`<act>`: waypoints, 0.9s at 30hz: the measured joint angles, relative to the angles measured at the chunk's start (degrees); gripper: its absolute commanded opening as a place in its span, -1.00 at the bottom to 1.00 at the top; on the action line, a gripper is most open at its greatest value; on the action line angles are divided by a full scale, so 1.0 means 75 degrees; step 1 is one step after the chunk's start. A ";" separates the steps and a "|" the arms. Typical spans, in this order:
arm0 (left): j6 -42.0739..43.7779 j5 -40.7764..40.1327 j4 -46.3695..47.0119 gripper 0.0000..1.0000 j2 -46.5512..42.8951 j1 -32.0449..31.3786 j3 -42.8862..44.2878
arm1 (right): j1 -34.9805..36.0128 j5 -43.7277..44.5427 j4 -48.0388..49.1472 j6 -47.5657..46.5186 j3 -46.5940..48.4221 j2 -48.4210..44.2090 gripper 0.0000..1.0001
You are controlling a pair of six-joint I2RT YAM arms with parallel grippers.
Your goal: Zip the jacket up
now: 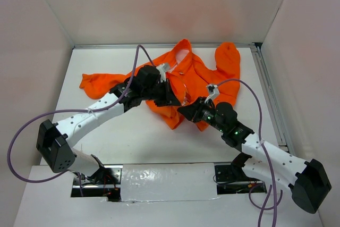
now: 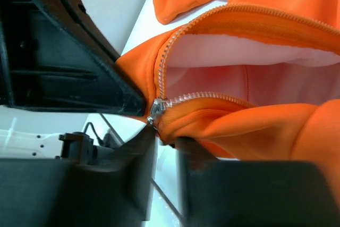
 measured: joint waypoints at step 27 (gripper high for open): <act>-0.0020 -0.0262 0.0102 -1.00 -0.0055 -0.0125 -0.0373 | 0.0268 0.0443 -0.1580 0.0495 0.0248 -0.0425 -0.41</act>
